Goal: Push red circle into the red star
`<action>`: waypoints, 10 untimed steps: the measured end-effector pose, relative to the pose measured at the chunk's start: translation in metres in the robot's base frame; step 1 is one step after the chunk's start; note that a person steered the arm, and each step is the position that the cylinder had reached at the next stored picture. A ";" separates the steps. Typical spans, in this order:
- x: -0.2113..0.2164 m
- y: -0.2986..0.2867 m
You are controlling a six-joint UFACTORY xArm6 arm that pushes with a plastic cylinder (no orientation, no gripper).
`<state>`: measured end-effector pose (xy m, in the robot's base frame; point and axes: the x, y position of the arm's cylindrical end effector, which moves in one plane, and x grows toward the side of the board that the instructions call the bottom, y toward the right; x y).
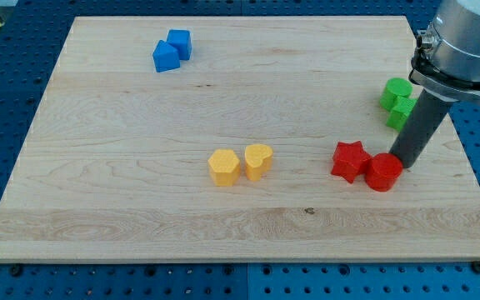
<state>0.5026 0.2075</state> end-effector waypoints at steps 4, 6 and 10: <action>0.055 0.016; 0.065 0.016; 0.037 -0.011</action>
<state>0.5394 0.1962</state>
